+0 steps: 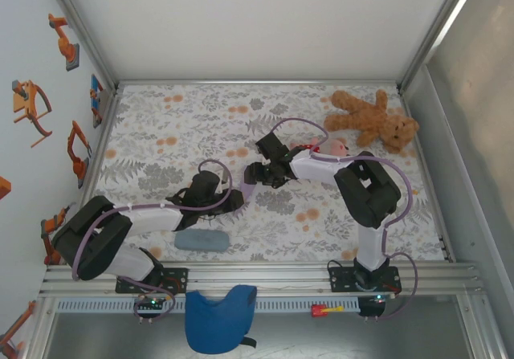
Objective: Fold a paper plane with a square sheet of paper (pick it up from the middle)
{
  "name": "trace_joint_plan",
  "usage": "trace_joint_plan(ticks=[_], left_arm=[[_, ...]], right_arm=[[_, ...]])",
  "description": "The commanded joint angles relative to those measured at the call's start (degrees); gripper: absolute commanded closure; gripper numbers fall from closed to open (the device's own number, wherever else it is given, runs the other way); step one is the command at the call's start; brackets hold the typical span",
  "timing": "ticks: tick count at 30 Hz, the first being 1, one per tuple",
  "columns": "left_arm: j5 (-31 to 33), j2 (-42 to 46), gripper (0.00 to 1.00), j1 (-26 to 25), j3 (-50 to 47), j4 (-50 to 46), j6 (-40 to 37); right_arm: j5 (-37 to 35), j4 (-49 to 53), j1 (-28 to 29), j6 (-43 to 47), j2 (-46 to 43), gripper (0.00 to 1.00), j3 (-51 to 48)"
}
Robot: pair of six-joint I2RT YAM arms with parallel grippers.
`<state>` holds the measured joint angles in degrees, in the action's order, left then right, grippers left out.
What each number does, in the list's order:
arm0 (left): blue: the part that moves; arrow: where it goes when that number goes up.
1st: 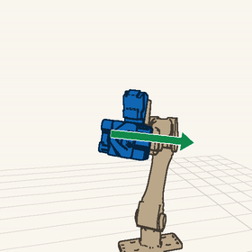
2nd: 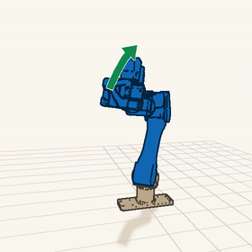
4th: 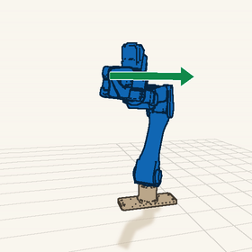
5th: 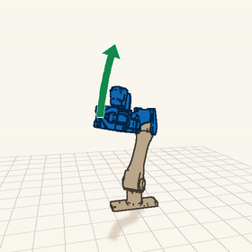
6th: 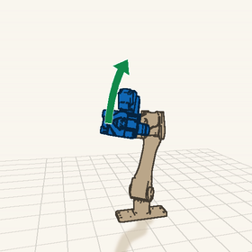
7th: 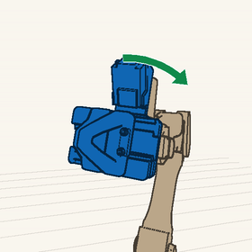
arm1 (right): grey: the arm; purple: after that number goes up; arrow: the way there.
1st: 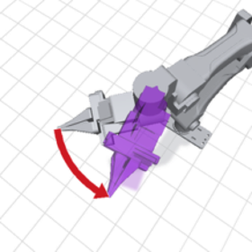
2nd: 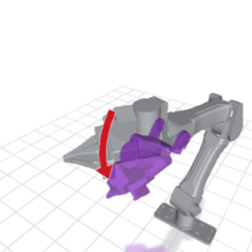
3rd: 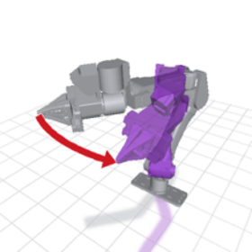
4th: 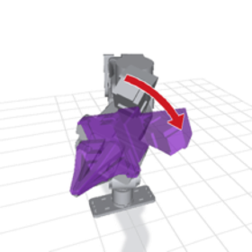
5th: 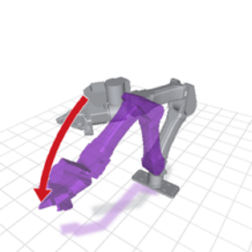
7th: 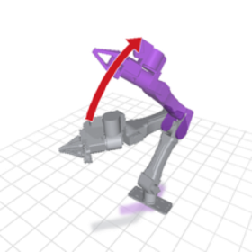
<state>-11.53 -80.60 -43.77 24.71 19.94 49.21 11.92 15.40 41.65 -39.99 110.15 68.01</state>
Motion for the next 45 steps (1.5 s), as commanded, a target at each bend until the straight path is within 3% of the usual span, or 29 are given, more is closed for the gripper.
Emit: trace_joint_plan(ticks=[1, 28, 45], left_arm=[[0.37, 1.22, 0.73, 0.29, 0.52, -1.91, 2.3], [-0.9, -3.31, 0.82, 0.37, -2.03, 0.77, 4.72], [-2.98, -2.92, 0.82, 1.14, -5.48, 8.0, 2.7]], right_arm=[[-1.02, 2.53, 0.63, 0.42, 3.74, 0.33, -1.08], [0.01, 2.54, 0.64, 0.41, 4.61, 0.34, -0.83], [2.61, -5.89, 0.53, 3.85, -8.58, 0.36, -6.48]])
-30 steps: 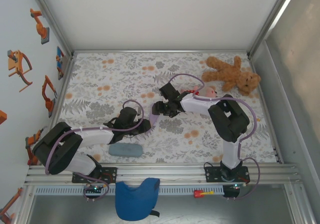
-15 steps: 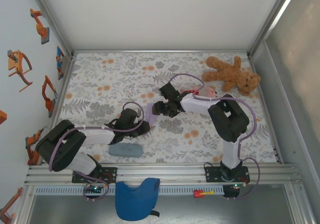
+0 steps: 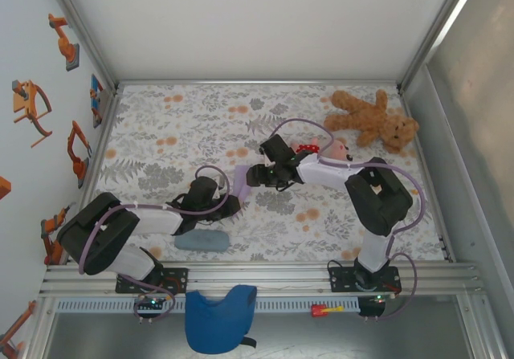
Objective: Fold a paper plane with a square sheet of paper (pick it up from the middle)
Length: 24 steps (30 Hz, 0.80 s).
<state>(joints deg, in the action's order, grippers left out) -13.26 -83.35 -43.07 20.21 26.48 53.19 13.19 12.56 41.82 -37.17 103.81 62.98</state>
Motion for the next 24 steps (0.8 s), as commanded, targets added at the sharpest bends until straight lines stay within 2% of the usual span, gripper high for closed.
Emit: trace_joint_plan(ticks=[1, 6, 12, 24], left_arm=[[-1.53, -0.15, 0.82, 0.48, -1.05, 1.75, -1.54], [-1.95, 0.13, 0.82, 0.64, -1.22, 1.0, -3.65], [-2.21, -0.05, 0.79, 0.67, -1.02, -0.01, -5.89], [-2.4, -1.57, 0.78, 0.77, -1.42, 0.83, -6.95]], right_arm=[[1.52, -3.28, 0.3, 0.68, -2.38, 0.36, -1.63], [3.56, -2.44, -0.38, -5.01, -1.78, 0.35, -0.5], [1.52, 6.33, -0.51, -13.44, 0.39, 0.32, 4.9], [1.0, 11.27, -0.6, -18.66, 5.55, 0.35, 9.08]])
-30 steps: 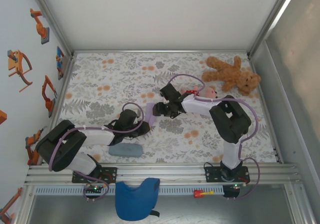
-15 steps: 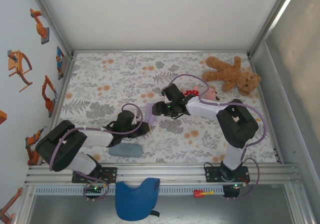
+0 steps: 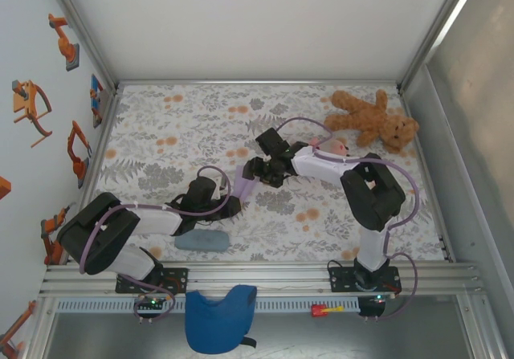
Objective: Fold a paper plane with a square sheet of paper (pick it up from the middle)
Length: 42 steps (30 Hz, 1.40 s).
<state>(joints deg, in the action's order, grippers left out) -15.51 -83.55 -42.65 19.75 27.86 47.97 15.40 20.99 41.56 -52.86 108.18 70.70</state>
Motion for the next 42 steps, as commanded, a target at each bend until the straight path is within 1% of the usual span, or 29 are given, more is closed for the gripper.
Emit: trace_joint_plan(ticks=[1, 10, 13, 16, 18, 20, 25, 27, 28, 32, 36, 42], left_arm=[[-0.21, -1.52, 0.78, 0.37, -0.94, -0.58, -1.82], [-0.53, -1.97, 0.73, 0.38, -1.04, -0.12, -2.18], [-0.75, -1.97, 0.68, 0.55, -1.25, -0.01, -2.35], [-1.3, -1.79, 0.63, 0.67, -1.29, 0.35, -2.48], [-1.39, -1.37, 0.59, 0.81, -1.37, 0.38, -2.6], [-1.37, -1.05, 0.57, 0.99, -1.55, 0.37, -2.71], [-2.05, -0.35, 0.56, 2.05, -1.33, 0.36, -2.57], [-2.37, 0.87, 0.56, 2.39, -0.9, -0.06, -2.57], [-2.15, 1.82, 0.56, 2.41, -0.49, -0.97, -2.78], [0.62, 6.16, 0.54, 2.42, 3.63, -8.61, -5.31], [3.9, 9.77, 0.48, 2.32, 7.23, -14.48, -8.89], [7.0, 11.94, 0.34, 2.28, 7.67, -12.37, -13.21]], right_arm=[[-1.03, 2.89, -0.31, -3.19, 1.68, 0.35, 1.75], [-0.06, 3.57, -0.38, -4.75, 5.28, 0.4, 5.28], [0.09, 3.59, -0.42, -5.2, 5.17, 0.43, 5.37], [0.32, 3.52, -0.64, -5.46, 4.78, 0.49, 4.9], [0.67, 3.42, -0.75, -5.52, 4.43, 0.55, 4.63], [0.77, 3.24, -0.86, -5.49, 4.1, 0.61, 4.36], [0.95, 2.41, -1.04, -5.07, 3.05, 0.84, 3.28], [-0.04, 1.97, -1.04, -4.84, 2.01, 0.97, 2.49], [-0.64, 1.33, -1.04, -4.84, 1.25, 1.0, 1.71], [-4.3, -3.55, -1.04, -5.42, -3.42, 1.0, -2.47], [-8.99, -7.82, -0.99, -8.75, -7.51, 1.0, -6.63], [-13.43, -10.1, -1.0, -18.34, -9.39, 1.0, -9.66]])
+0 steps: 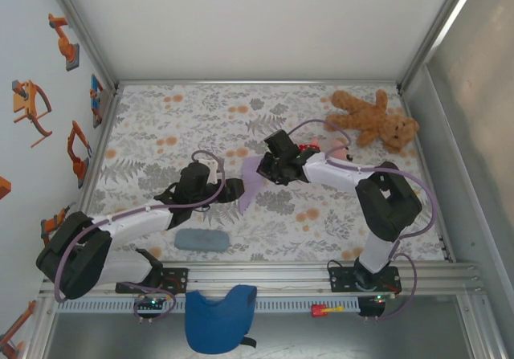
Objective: Fold a paper plane with a square sheet of paper (pick it up from the middle)
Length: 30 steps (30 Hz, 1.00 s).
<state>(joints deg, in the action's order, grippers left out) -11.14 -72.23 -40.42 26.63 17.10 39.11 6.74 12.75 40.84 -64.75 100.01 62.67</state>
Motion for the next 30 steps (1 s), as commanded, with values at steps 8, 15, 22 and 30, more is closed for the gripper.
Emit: trace_joint_plan(ticks=[8, 15, 22, 30], left_arm=[[3.99, -1.96, 0.3, -4.18, 1.37, 1.97, -15.44], [8.07, -8.37, 0.3, -7.08, 2.11, 6.81, -23.22], [6.33, -15.13, 0.35, -7.25, 2.23, 14.56, -31.14], [8.26, -19.26, 0.41, -7.48, 1.54, 21.56, -34.66]], right_arm=[[-8.22, 3.55, -0.23, -19.08, -0.72, 1.0, -0.6], [-7.71, 5.63, 0.21, -28.09, -0.52, 1.0, -0.45], [-5.49, 5.8, 0.21, -32.07, 0.14, 1.0, 0.05], [-3.5, 5.95, 0.21, -33.38, 1.35, 1.0, 0.95]])
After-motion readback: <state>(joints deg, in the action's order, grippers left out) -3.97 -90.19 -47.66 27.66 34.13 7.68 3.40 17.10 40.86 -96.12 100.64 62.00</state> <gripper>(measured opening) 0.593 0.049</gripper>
